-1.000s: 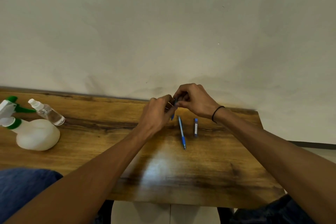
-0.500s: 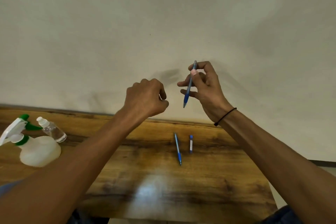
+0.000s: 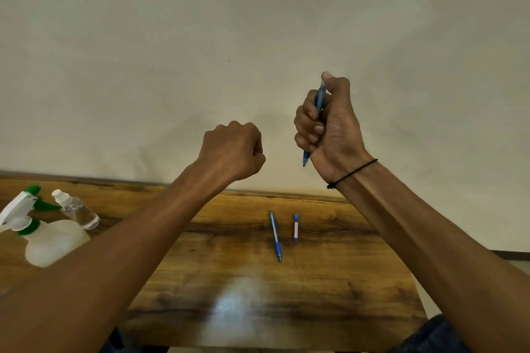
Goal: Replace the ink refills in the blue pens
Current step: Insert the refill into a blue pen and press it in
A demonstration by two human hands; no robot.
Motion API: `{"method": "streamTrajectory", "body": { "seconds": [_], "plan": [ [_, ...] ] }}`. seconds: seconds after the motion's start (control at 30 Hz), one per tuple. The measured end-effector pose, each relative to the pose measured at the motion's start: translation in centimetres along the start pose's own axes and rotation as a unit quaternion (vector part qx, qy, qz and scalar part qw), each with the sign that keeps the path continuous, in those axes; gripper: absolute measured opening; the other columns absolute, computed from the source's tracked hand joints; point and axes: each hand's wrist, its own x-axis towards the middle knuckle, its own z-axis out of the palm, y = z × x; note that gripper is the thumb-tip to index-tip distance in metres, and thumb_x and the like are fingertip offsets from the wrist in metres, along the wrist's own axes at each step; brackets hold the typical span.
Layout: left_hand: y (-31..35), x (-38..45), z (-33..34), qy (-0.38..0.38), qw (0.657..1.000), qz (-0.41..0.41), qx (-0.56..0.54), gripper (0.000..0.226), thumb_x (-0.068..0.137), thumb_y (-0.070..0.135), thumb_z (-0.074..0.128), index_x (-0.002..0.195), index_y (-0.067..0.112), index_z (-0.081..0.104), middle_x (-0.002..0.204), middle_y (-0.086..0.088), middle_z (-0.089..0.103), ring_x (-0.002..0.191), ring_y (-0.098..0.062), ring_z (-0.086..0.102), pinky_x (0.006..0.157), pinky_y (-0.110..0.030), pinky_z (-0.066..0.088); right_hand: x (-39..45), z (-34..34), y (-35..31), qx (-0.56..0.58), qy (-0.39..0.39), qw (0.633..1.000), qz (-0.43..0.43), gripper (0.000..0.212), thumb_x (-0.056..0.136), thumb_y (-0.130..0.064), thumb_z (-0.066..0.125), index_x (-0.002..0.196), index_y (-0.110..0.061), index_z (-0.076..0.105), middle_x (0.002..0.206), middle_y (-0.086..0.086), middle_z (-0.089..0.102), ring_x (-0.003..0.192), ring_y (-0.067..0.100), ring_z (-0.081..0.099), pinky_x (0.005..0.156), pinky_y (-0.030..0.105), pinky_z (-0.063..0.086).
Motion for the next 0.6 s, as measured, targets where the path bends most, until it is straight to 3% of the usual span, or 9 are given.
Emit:
{"method": "streamTrajectory", "body": {
  "seconds": [0.6],
  "plan": [
    [0.62,0.01,-0.22,-0.005,1.0,0.01,0.02,0.015,0.092,0.031,0.063,0.1,0.026,0.075,0.095,0.001,0.074,0.087,-0.026,0.067,0.07,-0.033,0.044,-0.58,0.67,-0.9,0.067,-0.008,0.997,0.035,0.062,0.106,-0.052,0.03,0.057,-0.015,0.033,0.042,-0.005,0.021,0.04,0.01,0.015,0.044,0.02,0.013]
  ]
}}
